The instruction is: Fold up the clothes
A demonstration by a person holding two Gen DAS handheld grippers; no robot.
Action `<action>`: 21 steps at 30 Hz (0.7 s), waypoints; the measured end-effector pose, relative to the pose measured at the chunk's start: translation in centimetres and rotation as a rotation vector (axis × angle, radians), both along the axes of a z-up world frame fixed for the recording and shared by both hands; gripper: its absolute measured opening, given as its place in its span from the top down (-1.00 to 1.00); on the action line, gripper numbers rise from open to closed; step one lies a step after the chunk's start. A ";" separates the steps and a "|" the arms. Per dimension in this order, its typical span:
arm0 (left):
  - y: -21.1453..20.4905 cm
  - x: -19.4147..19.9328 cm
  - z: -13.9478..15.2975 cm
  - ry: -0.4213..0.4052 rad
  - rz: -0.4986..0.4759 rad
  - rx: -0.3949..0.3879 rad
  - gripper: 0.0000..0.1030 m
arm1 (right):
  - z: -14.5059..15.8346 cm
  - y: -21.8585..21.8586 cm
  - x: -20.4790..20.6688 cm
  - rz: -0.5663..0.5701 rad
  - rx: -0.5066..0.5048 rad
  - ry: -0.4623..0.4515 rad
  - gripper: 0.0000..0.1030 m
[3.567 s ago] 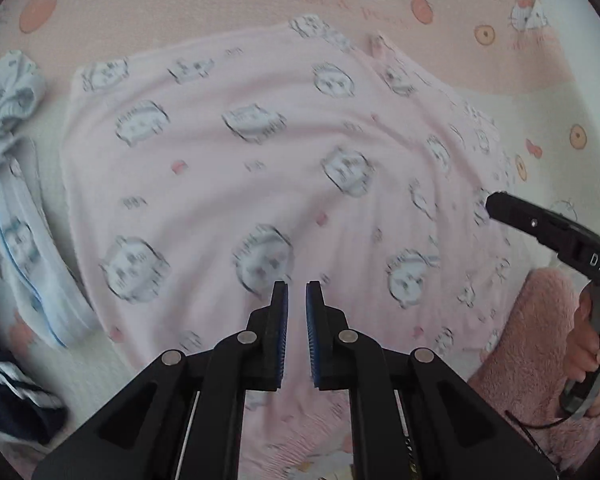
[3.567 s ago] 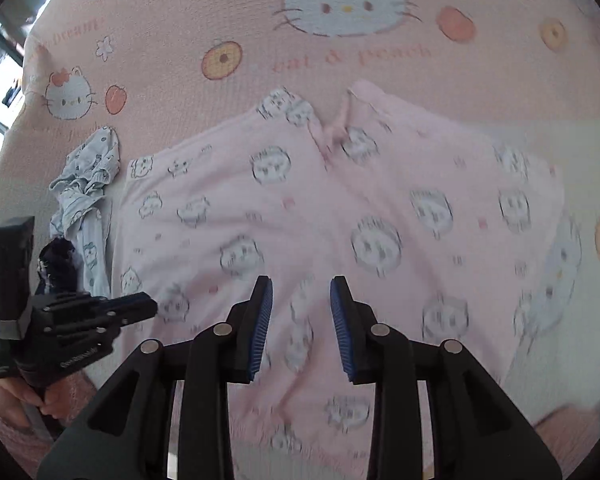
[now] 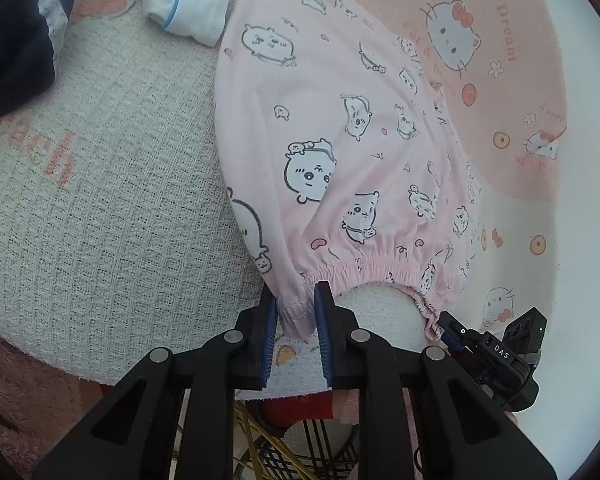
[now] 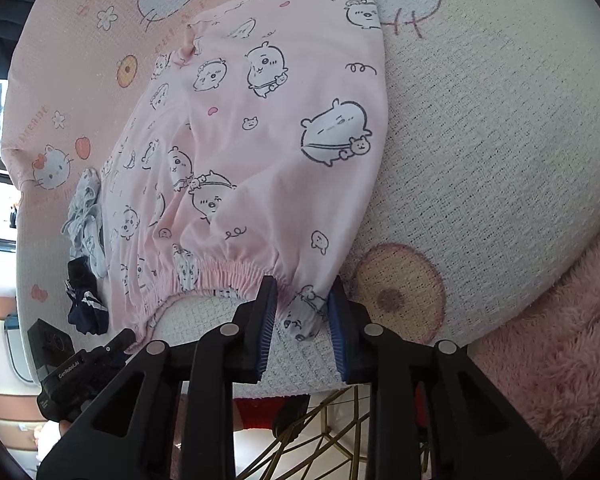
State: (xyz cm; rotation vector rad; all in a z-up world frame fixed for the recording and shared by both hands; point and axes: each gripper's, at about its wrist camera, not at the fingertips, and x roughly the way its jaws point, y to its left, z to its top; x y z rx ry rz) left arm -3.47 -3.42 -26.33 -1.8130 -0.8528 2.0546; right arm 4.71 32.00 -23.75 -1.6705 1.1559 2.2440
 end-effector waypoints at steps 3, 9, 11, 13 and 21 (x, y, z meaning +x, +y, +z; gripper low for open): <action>0.5 -0.1 0.4 0.015 -0.011 -0.061 0.79 | 0.6 -0.5 0.0 0.033 0.054 0.005 0.71; 0.8 1.4 2.2 0.068 -0.045 -0.114 0.81 | 2.2 -0.6 1.7 0.037 0.092 0.038 0.84; 0.7 1.7 2.0 0.058 -0.044 -0.108 0.82 | 2.2 -1.0 2.0 0.054 0.098 0.034 0.84; 0.3 1.8 2.3 0.059 -0.034 -0.098 0.82 | 2.3 -1.4 2.2 0.070 0.103 0.031 0.84; -0.9 2.0 1.6 -0.033 -0.023 -0.132 0.67 | 2.7 -1.5 2.2 0.062 0.053 0.006 0.76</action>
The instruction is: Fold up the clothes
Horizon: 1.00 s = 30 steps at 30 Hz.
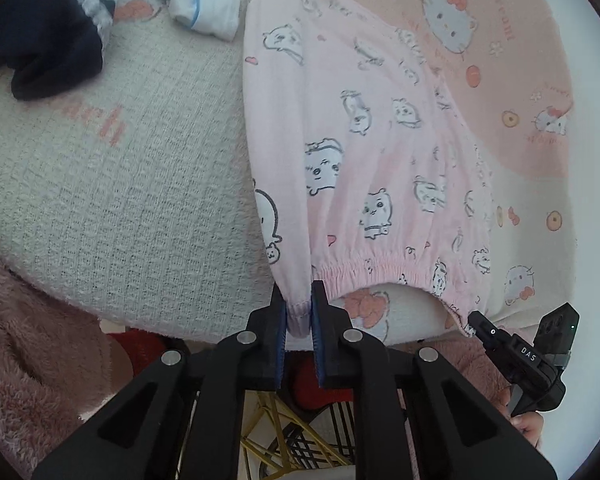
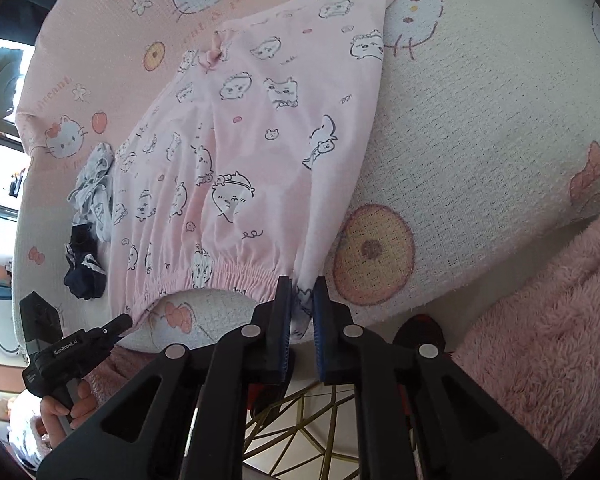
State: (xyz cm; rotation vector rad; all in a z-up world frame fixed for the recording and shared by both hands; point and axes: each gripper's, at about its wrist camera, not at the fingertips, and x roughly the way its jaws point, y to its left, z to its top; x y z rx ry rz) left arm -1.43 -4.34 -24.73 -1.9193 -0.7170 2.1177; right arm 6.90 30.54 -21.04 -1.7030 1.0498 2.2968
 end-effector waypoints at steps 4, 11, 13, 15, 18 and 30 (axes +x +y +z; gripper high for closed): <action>-1.4 -0.4 2.1 0.044 0.029 -0.018 0.62 | 1.4 0.7 -0.7 -0.038 0.004 0.043 0.75; -2.4 -6.6 7.2 0.206 -0.093 -0.146 0.42 | 6.4 1.5 -3.8 -0.021 0.181 0.144 0.54; -2.5 -9.5 7.4 0.231 -0.121 -0.193 0.39 | 6.6 1.5 -6.4 0.051 0.173 0.139 0.54; -2.6 -12.5 7.6 0.255 -0.148 -0.240 0.38 | 6.6 1.5 -9.2 0.110 0.170 0.141 0.54; -3.4 -17.4 5.8 0.250 -0.120 -0.261 0.38 | 6.2 1.9 -13.4 0.165 0.185 0.133 0.54; -3.2 -25.4 0.8 0.271 -0.116 -0.438 0.99 | -0.4 3.3 -27.2 0.302 0.334 0.060 0.53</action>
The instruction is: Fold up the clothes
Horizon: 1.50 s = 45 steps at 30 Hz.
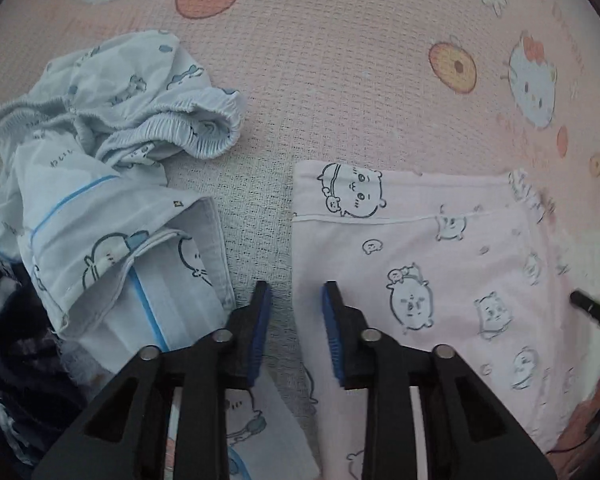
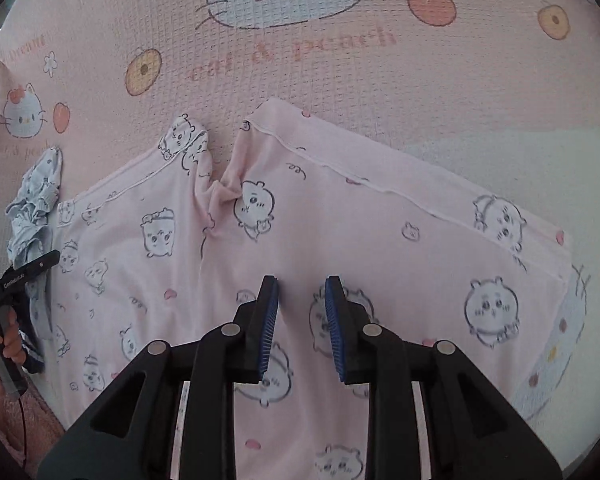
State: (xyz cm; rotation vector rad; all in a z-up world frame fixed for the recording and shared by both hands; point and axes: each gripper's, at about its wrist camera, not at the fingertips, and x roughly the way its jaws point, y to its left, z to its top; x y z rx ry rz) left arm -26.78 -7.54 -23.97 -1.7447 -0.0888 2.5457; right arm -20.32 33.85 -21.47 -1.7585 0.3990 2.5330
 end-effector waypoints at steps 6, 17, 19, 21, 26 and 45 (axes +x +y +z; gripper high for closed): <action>-2.7 0.2 0.9 0.023 0.090 0.070 0.99 | -1.3 0.8 -0.3 -0.039 -0.066 0.053 0.53; 8.4 -1.0 4.1 0.103 -0.222 -0.034 0.75 | -0.6 3.4 -0.7 0.007 -0.100 0.058 0.52; 14.4 -1.9 4.3 0.122 -0.396 0.016 0.31 | -0.4 3.3 -1.2 0.040 -0.061 0.062 0.52; 20.3 -1.7 3.6 0.132 -0.550 0.051 0.29 | -0.3 3.6 -1.3 0.048 -0.035 0.067 0.52; 30.2 -1.3 0.7 0.089 -0.763 0.056 0.53 | -0.9 6.2 -0.1 0.014 -0.102 0.049 0.52; 28.5 -2.7 0.2 0.062 -0.665 -0.074 0.72 | -0.2 13.0 2.3 -0.184 -0.119 0.020 0.63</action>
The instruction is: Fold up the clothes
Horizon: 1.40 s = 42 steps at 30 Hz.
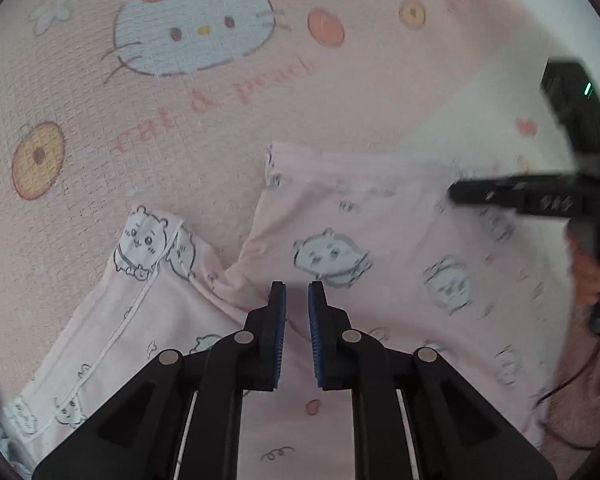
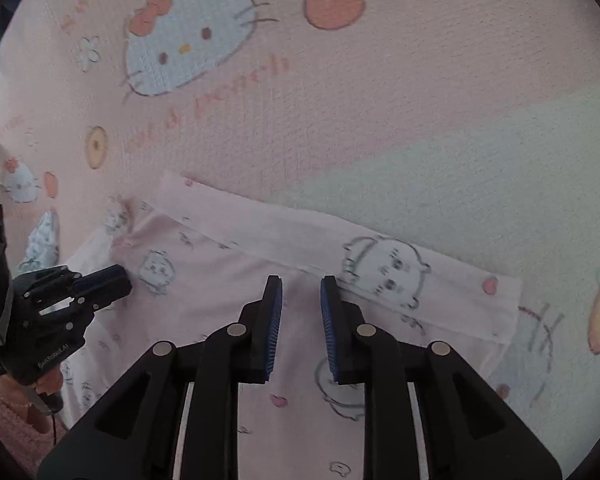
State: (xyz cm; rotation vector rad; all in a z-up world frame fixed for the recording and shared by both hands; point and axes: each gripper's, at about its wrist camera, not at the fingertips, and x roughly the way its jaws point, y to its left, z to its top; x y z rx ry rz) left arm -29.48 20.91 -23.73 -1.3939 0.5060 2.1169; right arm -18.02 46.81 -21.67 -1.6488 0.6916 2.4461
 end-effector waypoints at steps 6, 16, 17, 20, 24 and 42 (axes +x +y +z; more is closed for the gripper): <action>0.9 6.7 4.3 -0.057 -0.016 0.174 0.70 | 3.5 -0.1 8.0 -0.127 -0.013 -0.017 0.59; -7.3 16.2 1.9 -0.132 0.185 -0.008 0.69 | 0.3 -9.8 15.4 0.046 0.021 -0.110 0.55; -9.5 16.1 2.4 -0.133 0.294 0.020 0.69 | 0.5 -9.5 16.0 0.006 0.067 -0.139 0.55; -12.9 17.3 3.3 -0.183 0.351 0.170 0.69 | 1.6 -9.3 17.8 -0.083 0.043 -0.097 0.46; -10.6 19.9 2.1 -0.150 0.228 0.080 0.69 | 2.4 -13.1 17.4 0.078 -0.010 -0.015 0.46; -19.9 22.4 1.5 -0.288 0.508 0.106 0.61 | 1.1 -15.4 20.8 0.107 0.090 -0.151 0.53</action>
